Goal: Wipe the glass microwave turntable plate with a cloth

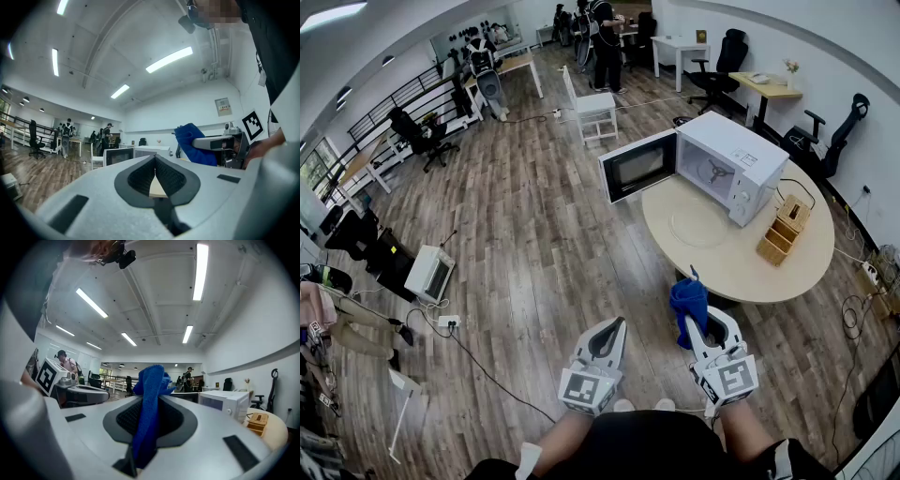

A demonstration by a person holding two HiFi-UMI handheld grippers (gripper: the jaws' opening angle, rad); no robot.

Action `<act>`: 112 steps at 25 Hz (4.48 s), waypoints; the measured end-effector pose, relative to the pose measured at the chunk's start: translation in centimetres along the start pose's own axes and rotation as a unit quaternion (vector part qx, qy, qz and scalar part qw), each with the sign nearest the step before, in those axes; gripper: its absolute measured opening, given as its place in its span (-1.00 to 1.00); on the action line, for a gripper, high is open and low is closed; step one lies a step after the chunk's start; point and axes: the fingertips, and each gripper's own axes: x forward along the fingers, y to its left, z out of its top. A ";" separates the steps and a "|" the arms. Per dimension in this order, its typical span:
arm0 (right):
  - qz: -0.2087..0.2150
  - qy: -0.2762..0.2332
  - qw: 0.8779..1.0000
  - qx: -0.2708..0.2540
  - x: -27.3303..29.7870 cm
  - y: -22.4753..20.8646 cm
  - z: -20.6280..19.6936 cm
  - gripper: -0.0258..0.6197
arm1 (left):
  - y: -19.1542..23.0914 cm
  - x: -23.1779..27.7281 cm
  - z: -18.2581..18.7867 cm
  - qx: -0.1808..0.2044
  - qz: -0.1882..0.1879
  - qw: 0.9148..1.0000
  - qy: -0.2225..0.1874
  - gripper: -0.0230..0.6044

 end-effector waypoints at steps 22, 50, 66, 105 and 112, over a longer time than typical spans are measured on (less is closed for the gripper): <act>-0.054 -0.007 0.999 0.003 1.8 1.6 -0.5 -0.71 | 3.3 -0.5 -0.5 -0.002 -0.042 0.999 -0.008 -0.91; -0.061 -0.019 0.998 0.001 18.8 -19.1 -1.8 -0.71 | 9.7 25.9 1.0 0.017 -0.057 0.998 0.002 -0.91; -0.085 -0.004 0.996 -0.004 30.2 -26.8 -3.0 -0.71 | 18.1 38.6 1.4 0.023 -0.084 0.996 -0.011 -0.91; -0.204 0.123 0.969 0.059 39.4 -38.9 -14.5 -0.72 | 19.0 58.3 -4.1 -0.006 -0.257 0.965 0.054 -0.91; -0.188 0.193 0.960 0.080 40.0 -39.6 -21.3 -0.73 | 17.5 58.6 -6.1 -0.012 -0.255 0.964 0.075 -0.91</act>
